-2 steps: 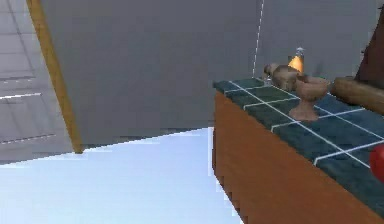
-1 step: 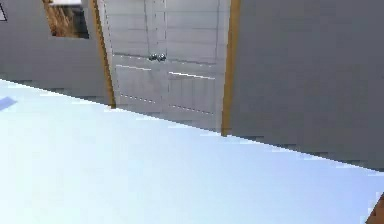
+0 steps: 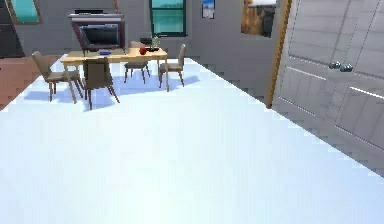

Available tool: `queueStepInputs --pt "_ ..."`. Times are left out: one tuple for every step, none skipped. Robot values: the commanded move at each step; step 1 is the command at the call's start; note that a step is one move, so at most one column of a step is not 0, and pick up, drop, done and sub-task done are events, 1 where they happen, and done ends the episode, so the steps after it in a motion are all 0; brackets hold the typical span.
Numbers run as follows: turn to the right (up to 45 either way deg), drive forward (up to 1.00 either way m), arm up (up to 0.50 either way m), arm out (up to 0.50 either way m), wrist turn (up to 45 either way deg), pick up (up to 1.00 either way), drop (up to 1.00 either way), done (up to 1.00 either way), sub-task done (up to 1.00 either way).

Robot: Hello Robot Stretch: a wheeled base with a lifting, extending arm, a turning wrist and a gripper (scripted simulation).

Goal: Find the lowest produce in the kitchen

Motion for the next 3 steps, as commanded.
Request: queueStepInputs --pt "-18.0 0.0 0.0 0.0 0.0 0.0 0.0 0.0 0.0" --pt "0.0 1.0 0.0 0.0 0.0 0.0 0.0 0.0 0.0" --pt "-3.0 0.0 0.0 0.0 0.0 0.0 0.0 0.0 0.0"
